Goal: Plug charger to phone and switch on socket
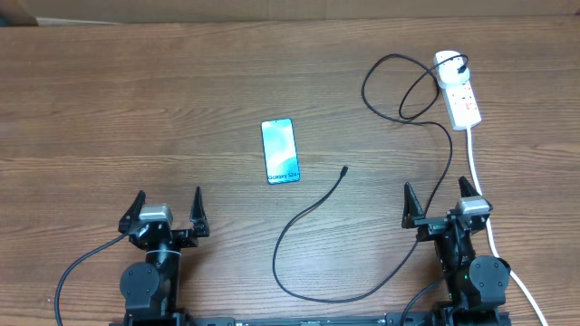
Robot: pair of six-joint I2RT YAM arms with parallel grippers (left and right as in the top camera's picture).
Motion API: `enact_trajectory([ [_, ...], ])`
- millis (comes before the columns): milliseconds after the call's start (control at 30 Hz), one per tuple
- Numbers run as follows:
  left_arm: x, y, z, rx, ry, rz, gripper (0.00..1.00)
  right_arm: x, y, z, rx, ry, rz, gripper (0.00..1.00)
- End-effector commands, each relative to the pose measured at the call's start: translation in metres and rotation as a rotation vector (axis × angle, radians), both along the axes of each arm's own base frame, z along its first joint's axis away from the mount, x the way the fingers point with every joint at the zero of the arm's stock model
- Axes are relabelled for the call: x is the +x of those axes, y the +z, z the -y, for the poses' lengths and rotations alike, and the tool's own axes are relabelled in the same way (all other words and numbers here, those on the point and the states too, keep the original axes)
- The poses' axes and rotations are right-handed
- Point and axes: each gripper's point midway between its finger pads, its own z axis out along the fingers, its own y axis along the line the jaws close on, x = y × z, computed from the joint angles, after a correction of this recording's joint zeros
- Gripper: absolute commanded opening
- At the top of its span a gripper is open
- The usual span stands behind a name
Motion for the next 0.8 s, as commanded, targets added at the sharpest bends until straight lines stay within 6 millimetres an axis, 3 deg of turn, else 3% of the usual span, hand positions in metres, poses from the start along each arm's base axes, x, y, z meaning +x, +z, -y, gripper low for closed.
enact_trajectory([
  [0, 0.0, 0.0, 0.0, -0.008, -0.001, 0.006, 1.0, 0.0, -0.002, 0.0, -0.002, -0.003, 0.003, 1.0],
  [433, 0.0, 0.0, 0.004, -0.011, -0.025, 0.008, 1.0, 0.0, -0.002, 0.0, -0.002, -0.003, 0.003, 1.0],
  [767, 0.0, 0.002, 0.013, -0.284, -0.055, 0.012, 0.99, 0.0, -0.002, 0.0, -0.002, -0.003, 0.003, 1.0],
])
